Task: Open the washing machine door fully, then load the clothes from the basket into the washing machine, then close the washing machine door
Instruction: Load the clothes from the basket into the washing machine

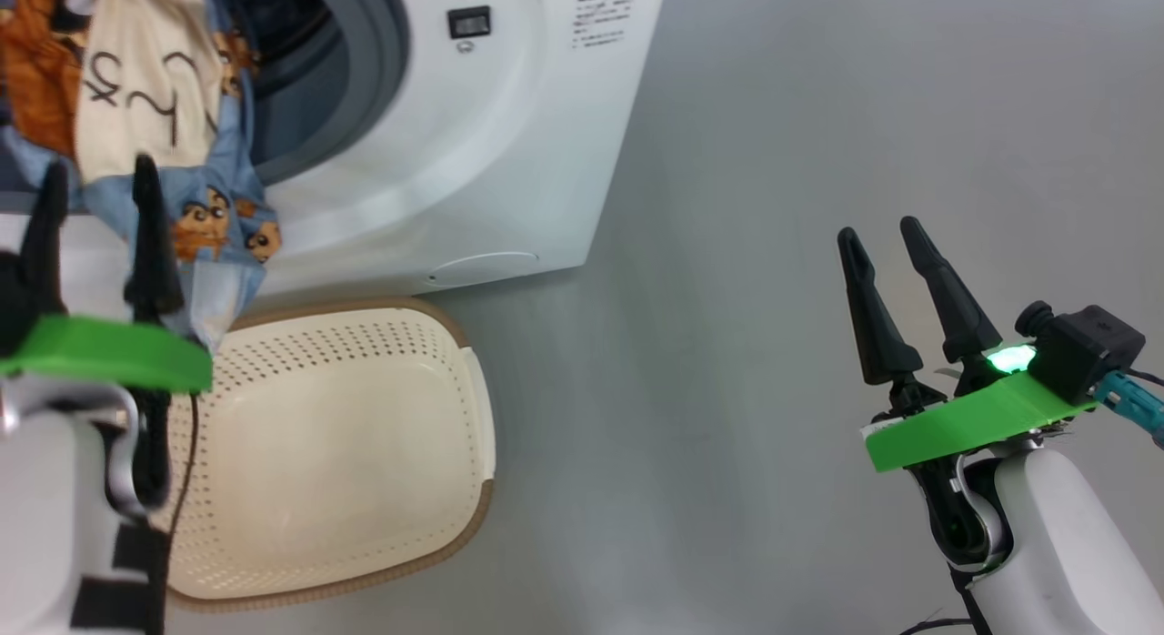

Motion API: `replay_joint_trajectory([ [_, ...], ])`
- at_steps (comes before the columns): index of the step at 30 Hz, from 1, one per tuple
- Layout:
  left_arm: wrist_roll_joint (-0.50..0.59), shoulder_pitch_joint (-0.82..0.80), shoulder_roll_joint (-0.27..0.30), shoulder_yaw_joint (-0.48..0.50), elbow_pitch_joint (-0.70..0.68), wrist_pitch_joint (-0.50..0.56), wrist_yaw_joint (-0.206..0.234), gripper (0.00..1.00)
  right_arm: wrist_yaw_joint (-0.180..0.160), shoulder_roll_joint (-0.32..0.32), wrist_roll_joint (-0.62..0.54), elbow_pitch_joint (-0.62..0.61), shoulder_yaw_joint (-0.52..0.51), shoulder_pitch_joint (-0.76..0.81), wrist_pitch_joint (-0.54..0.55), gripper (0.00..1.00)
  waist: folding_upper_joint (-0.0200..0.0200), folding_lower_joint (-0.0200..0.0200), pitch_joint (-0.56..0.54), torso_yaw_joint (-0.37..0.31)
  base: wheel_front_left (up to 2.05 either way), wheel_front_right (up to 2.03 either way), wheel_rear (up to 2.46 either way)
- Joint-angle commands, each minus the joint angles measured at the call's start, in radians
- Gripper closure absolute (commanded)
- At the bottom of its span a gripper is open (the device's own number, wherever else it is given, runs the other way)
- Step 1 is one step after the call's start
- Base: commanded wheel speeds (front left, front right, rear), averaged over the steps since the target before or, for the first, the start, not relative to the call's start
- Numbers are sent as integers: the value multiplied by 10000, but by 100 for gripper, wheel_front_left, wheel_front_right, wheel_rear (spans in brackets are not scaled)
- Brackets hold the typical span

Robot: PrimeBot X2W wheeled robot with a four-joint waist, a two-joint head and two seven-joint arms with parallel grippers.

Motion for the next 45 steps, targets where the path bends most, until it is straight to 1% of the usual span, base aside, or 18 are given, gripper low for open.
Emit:
replay_joint_trajectory([
  [1,123,343,273,327,-431,-51,-15,0,14,-78,-35,-285,158,191,-49,0,0,0,-177,185,0,0,0],
  [4,311,932,143,389,-890,-51,1,0,14,-105,-130,-378,126,240,-49,0,0,0,-266,259,0,0,0],
  [11,549,2140,-464,695,-1997,-51,42,0,14,-91,-256,-500,48,418,-49,0,0,0,-497,376,0,0,0],
  [14,637,2506,-641,816,-2363,-51,33,0,14,-117,-259,-522,17,478,-49,0,0,0,-543,409,0,0,0],
  [20,653,3038,-865,963,-2594,-51,12,0,14,-152,-275,-558,-48,600,-49,0,0,0,-513,411,0,0,0],
  [31,653,3216,-968,1088,-2616,-51,-7,0,14,-167,-289,-525,-36,655,-49,0,0,0,-505,368,0,0,0],
  [33,611,3252,-980,1065,-2436,-51,-9,0,14,-175,-285,-503,-32,680,-49,0,0,0,-536,368,0,0,0],
  [37,470,3083,-864,746,-1475,17,-12,0,14,-187,-263,-442,-31,723,-49,0,0,0,-591,398,0,0,0],
  [45,-11,1886,-270,426,776,455,-14,0,14,-133,-204,-399,108,623,-49,0,0,0,-486,237,0,0,0],
])
